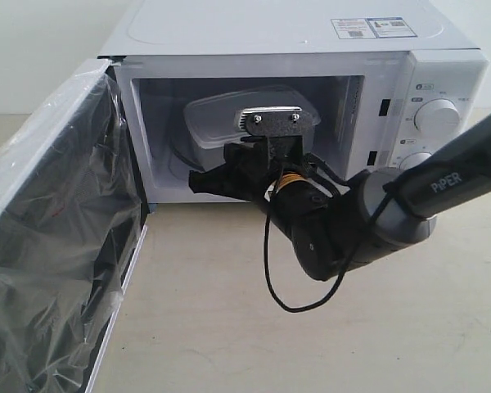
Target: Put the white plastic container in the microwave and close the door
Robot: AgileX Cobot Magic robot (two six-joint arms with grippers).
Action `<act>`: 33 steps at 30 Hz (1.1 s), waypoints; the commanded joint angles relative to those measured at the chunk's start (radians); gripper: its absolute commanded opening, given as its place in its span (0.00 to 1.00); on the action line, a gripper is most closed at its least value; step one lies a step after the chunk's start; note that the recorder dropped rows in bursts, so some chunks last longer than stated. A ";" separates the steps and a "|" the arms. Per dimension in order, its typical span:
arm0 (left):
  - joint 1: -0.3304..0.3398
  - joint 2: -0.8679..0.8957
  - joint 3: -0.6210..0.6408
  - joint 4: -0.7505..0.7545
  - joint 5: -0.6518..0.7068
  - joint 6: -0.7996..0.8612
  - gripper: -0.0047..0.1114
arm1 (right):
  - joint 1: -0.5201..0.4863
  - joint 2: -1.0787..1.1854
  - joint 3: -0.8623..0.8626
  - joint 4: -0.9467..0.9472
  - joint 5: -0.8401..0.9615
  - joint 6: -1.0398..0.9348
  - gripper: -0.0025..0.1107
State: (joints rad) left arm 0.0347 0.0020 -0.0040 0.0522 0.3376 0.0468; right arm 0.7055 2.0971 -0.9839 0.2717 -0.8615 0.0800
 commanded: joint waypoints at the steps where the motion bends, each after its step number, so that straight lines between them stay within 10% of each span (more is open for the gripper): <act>1: -0.005 -0.002 0.004 -0.011 -0.006 -0.002 0.08 | -0.034 0.025 -0.054 0.011 0.043 -0.007 0.02; 13: -0.005 -0.002 0.004 -0.011 -0.006 -0.002 0.08 | -0.054 0.027 -0.079 -0.033 0.100 0.024 0.02; 33: -0.005 -0.002 0.004 -0.011 -0.006 -0.002 0.08 | 0.014 -0.303 0.407 -0.051 -0.120 0.182 0.02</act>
State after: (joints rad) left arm 0.0347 0.0020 -0.0040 0.0498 0.3376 0.0468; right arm 0.6947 1.8595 -0.6418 0.2301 -0.9561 0.2406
